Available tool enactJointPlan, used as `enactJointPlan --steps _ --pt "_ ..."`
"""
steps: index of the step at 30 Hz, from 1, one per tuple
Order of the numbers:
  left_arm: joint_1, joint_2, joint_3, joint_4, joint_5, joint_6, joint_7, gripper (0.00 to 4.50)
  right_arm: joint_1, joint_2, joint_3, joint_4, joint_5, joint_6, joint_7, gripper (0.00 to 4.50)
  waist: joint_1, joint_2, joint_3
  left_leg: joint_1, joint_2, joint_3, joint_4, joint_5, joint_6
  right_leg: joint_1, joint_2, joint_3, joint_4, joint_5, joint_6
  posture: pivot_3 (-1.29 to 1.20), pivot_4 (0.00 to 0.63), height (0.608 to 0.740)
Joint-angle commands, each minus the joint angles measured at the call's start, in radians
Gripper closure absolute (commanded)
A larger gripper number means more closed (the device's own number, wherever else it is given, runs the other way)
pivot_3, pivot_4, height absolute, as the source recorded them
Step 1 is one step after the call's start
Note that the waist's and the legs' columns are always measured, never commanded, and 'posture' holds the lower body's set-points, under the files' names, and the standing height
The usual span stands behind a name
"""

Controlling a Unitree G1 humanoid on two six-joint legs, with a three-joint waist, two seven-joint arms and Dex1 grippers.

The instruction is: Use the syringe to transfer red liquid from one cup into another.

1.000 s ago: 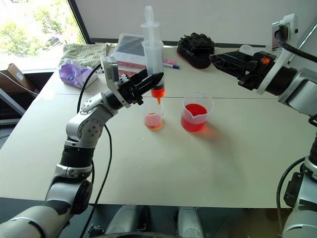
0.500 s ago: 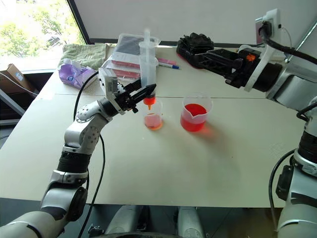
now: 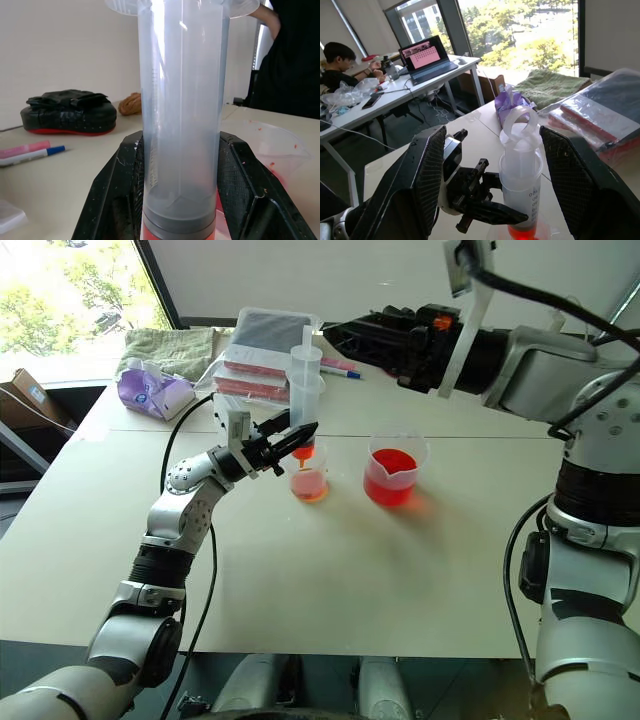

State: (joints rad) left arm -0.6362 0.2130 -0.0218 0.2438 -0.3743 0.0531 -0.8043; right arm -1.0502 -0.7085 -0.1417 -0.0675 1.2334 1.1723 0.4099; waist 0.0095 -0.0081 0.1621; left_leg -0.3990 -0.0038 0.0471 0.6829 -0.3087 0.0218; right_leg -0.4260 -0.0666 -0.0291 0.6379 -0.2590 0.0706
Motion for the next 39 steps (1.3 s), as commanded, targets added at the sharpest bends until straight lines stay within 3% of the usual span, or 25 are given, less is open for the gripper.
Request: enactJointPlan --steps 1,8,31,34,38,39 --pt "-0.029 -0.002 0.013 -0.011 0.007 -0.036 0.0 3.0 -0.052 0.026 0.026 0.019 -0.064 -0.027 0.068 1.41 0.001 0.0 0.0 -0.001 0.0 0.0 0.0 0.0 0.0 -0.001 0.0 0.0 0.0 0.0 0.0 0.0 0.15 0.74" --pt "-0.03 -0.006 0.014 -0.007 0.015 -0.051 0.007 3.0 -0.083 0.071 0.071 0.093 -0.196 -0.065 0.166 1.41 0.001 0.0 0.0 -0.002 0.0 0.0 0.0 0.0 0.0 -0.002 0.0 0.0 0.0 0.0 0.0 0.0 0.15 0.74" --pt "-0.007 -0.018 0.011 -0.024 0.026 -0.059 0.023 3.0 -0.175 0.228 0.11 0.194 -0.376 -0.082 0.301 1.41 -0.006 0.0 0.0 -0.002 0.0 0.0 0.0 0.0 -0.001 -0.003 0.0 -0.001 0.001 0.0 0.0 0.0 0.15 0.74" --pt "-0.006 -0.019 0.013 -0.028 0.028 -0.059 0.028 3.0 -0.18 0.247 0.125 0.22 -0.413 -0.102 0.32 2.21 -0.007 0.0 0.0 -0.002 0.0 0.0 0.0 0.0 -0.001 -0.003 0.0 -0.001 0.001 0.0 0.0 0.0 0.15 0.74" --pt "-0.002 -0.02 0.015 -0.037 0.027 -0.057 0.033 3.0 -0.181 0.263 0.14 0.241 -0.452 -0.115 0.346 4.22 -0.006 0.0 0.0 -0.002 0.0 0.0 0.0 0.0 -0.001 -0.003 0.0 -0.001 0.001 0.0 0.0 0.0 0.15 0.74" --pt "-0.002 -0.019 0.016 -0.039 0.027 -0.056 0.034 3.0 -0.18 0.266 0.142 0.243 -0.459 -0.116 0.352 4.46 -0.007 0.0 0.0 -0.002 0.0 0.0 0.0 0.0 -0.001 -0.003 0.0 -0.001 0.001 0.0 0.0 0.0 0.15 0.74"
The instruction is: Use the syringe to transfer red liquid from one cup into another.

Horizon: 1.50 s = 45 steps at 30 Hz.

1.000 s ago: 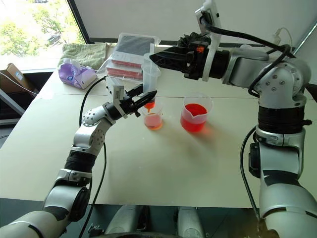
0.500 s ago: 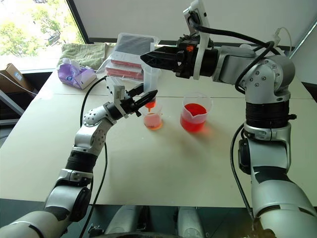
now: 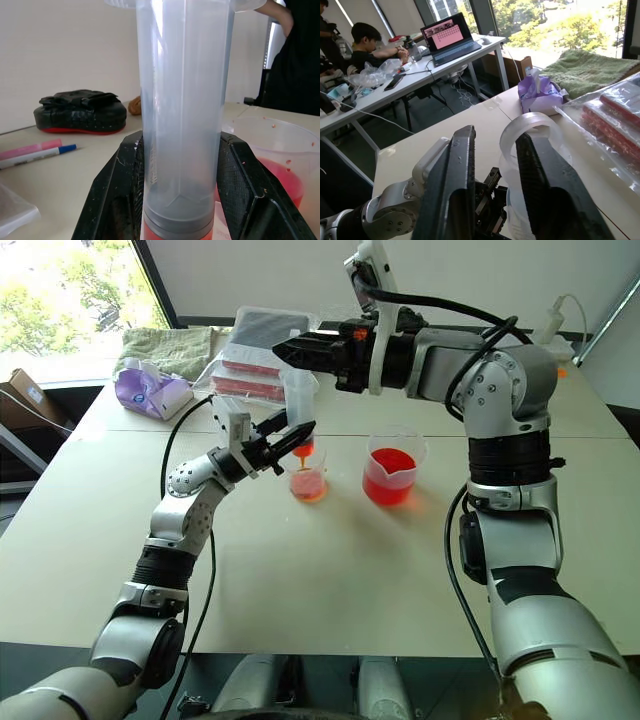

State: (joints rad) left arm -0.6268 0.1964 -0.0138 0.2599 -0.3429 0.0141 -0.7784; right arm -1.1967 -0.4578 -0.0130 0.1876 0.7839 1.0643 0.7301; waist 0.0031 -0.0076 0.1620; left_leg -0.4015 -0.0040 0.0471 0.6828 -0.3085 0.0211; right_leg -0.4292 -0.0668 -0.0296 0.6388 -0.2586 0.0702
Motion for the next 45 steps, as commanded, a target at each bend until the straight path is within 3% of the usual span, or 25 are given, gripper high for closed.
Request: enactJointPlan --steps 1,19,37,45 --pt "-0.011 -0.002 0.009 -0.057 -0.005 -0.016 0.008 3.0 -0.032 0.018 0.016 -0.011 -0.017 -0.01 0.037 4.46 -0.001 0.0 0.0 0.0 0.0 0.0 0.0 0.0 0.0 0.0 0.0 0.0 0.0 0.0 0.0 0.0 0.15 0.74" --pt "-0.039 0.009 0.021 -0.064 -0.018 -0.001 0.01 3.0 0.039 0.015 0.083 -0.099 -0.101 0.0 0.102 4.46 -0.015 0.0 0.0 0.0 0.0 0.0 0.0 0.0 0.0 0.0 0.0 0.0 0.001 0.0 0.0 0.0 0.15 0.74" --pt "0.008 0.072 0.058 -0.276 -0.103 0.189 0.01 3.0 0.065 0.064 0.042 -0.169 -0.073 0.087 0.064 4.46 -0.017 0.0 0.0 0.0 0.0 0.0 0.0 0.0 -0.001 -0.001 0.0 0.0 0.002 0.0 0.0 0.0 0.15 0.74" --pt "0.012 0.092 0.066 -0.307 -0.113 0.225 0.016 3.0 0.097 0.065 0.082 -0.185 -0.107 0.072 0.063 4.46 -0.017 0.0 0.0 0.0 0.0 0.0 0.0 0.001 -0.001 -0.001 0.0 0.0 0.003 0.0 0.0 0.0 0.15 0.74"
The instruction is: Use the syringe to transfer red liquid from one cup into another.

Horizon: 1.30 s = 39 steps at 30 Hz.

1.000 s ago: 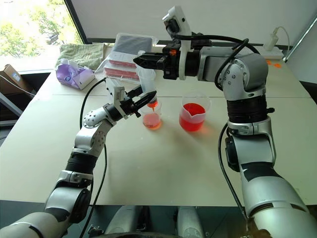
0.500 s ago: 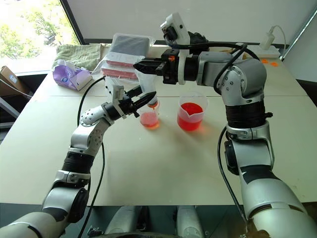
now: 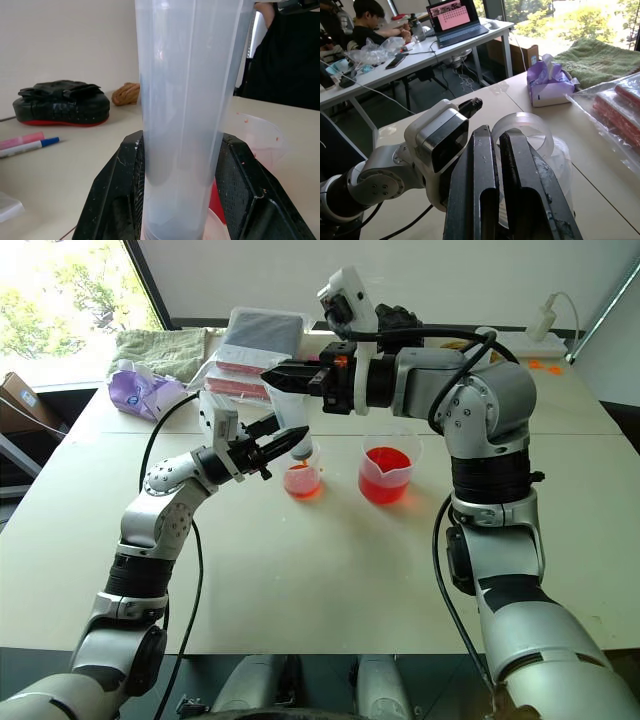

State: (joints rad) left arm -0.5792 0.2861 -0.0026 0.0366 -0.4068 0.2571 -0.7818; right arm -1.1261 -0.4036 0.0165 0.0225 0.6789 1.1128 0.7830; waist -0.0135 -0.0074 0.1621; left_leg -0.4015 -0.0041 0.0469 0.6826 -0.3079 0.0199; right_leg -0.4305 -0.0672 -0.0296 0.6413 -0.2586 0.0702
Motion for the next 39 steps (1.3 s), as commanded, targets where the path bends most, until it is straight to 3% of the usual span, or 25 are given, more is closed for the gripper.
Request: enactJointPlan --steps 1,11,21,24,28,35,39 --pt "-0.038 0.004 0.057 -0.083 -0.049 -0.016 0.02 3.0 0.029 0.01 0.057 -0.02 -0.005 0.021 0.011 4.46 0.0 0.0 0.0 0.0 0.0 0.0 0.0 0.0 0.0 0.0 0.0 0.0 0.0 0.0 0.0 0.0 0.15 0.74" --pt "-0.045 0.009 0.065 -0.083 -0.048 -0.014 0.024 3.0 0.043 0.007 0.077 -0.025 -0.032 -0.005 0.021 4.46 0.0 0.0 0.0 0.0 0.0 0.0 0.0 0.0 0.0 0.0 0.0 0.0 0.0 0.0 0.0 0.0 0.15 0.74" --pt "-0.034 0.026 0.075 -0.112 -0.061 0.007 0.029 3.0 0.027 0.002 0.011 -0.014 -0.007 -0.011 0.019 4.46 -0.001 0.0 0.0 0.0 0.0 0.0 0.0 0.0 0.0 0.0 0.0 0.0 0.0 0.0 0.0 0.0 0.15 0.74" --pt "-0.029 0.037 0.078 -0.123 -0.068 0.018 0.03 3.0 0.022 0.0 0.0 -0.004 -0.007 -0.004 0.007 3.45 -0.001 0.0 0.0 0.0 0.0 0.0 0.0 0.0 0.0 0.0 0.0 0.0 0.0 0.0 0.0 0.0 0.15 0.74" --pt "-0.026 0.043 0.082 -0.126 -0.069 0.025 0.034 3.0 0.021 -0.017 -0.006 -0.002 -0.012 -0.01 0.005 1.49 -0.001 0.0 0.0 0.0 0.0 0.0 0.0 0.0 0.0 0.0 0.0 0.0 0.0 0.0 0.0 0.0 0.15 0.74" --pt "-0.03 0.035 0.079 -0.116 -0.065 0.019 0.036 3.0 0.028 -0.124 -0.033 -0.021 -0.02 -0.012 0.033 1.49 0.004 0.0 0.0 -0.001 -0.001 0.0 0.0 0.0 0.0 0.0 -0.001 0.0 -0.001 0.0 0.0 0.0 0.15 0.74" --pt "-0.035 0.023 0.071 -0.115 -0.07 0.016 0.04 3.0 0.075 -0.252 -0.1 -0.077 0.02 0.028 0.069 1.49 0.003 0.0 0.0 -0.001 -0.001 0.0 0.0 0.0 0.0 0.0 -0.001 0.0 -0.002 0.0 0.0 0.0 0.15 0.74"
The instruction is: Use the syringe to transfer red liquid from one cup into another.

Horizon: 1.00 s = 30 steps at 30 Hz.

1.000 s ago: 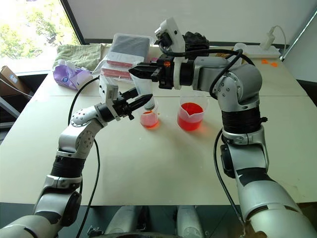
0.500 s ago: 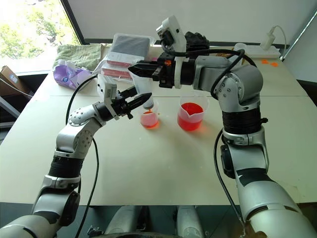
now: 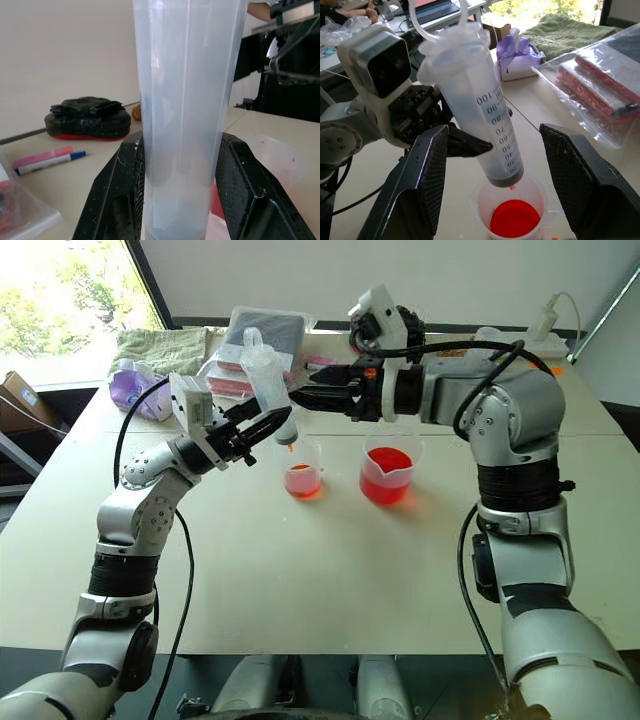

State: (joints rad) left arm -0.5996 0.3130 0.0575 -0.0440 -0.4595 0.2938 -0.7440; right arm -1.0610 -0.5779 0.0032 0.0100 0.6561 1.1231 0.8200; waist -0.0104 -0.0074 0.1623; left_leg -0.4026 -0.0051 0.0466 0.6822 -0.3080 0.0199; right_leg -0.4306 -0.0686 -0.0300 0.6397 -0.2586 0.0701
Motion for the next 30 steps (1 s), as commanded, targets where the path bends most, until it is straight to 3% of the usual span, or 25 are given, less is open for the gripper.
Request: enactJointPlan --steps 1,7,12,19,30 --pt "-0.015 -0.007 0.009 -0.035 -0.019 -0.019 0.002 3.0 0.028 -0.112 -0.11 -0.086 0.06 0.029 0.047 1.49 0.001 0.0 0.0 0.0 0.0 0.0 0.0 0.0 0.0 0.0 0.0 0.0 0.0 0.0 0.0 0.0 0.15 0.74" --pt "0.001 -0.005 0.009 -0.054 -0.032 -0.002 0.001 3.0 0.167 -0.283 -0.264 -0.202 0.166 0.104 0.082 1.49 -0.002 0.0 0.0 0.0 0.0 0.0 -0.001 0.0 0.0 0.0 0.0 0.0 -0.002 0.0 0.0 0.0 0.15 0.74" --pt "-0.001 -0.007 0.027 -0.064 -0.065 0.041 0.023 3.0 0.27 -0.306 -0.356 -0.23 0.184 0.133 0.001 1.49 -0.001 0.0 0.0 0.0 0.0 0.0 -0.001 0.0 0.0 0.001 0.0 0.0 -0.001 0.0 0.0 0.0 0.15 0.74" --pt "-0.158 -0.032 0.158 -0.09 -0.338 0.402 0.268 3.0 0.393 -0.248 -0.37 -0.336 0.252 0.177 -0.084 1.49 0.002 0.0 0.0 -0.001 0.0 -0.001 0.0 0.0 0.0 0.001 0.0 -0.001 -0.001 0.0 0.0 0.0 0.15 0.74" --pt "-0.167 -0.03 0.331 -0.16 -0.666 0.806 0.729 3.0 0.449 -0.25 -0.343 -0.333 0.29 0.159 -0.104 1.49 0.001 0.0 0.0 0.0 0.0 -0.001 0.001 0.0 0.0 0.001 0.001 -0.001 0.001 0.001 0.001 0.0 0.15 0.74"
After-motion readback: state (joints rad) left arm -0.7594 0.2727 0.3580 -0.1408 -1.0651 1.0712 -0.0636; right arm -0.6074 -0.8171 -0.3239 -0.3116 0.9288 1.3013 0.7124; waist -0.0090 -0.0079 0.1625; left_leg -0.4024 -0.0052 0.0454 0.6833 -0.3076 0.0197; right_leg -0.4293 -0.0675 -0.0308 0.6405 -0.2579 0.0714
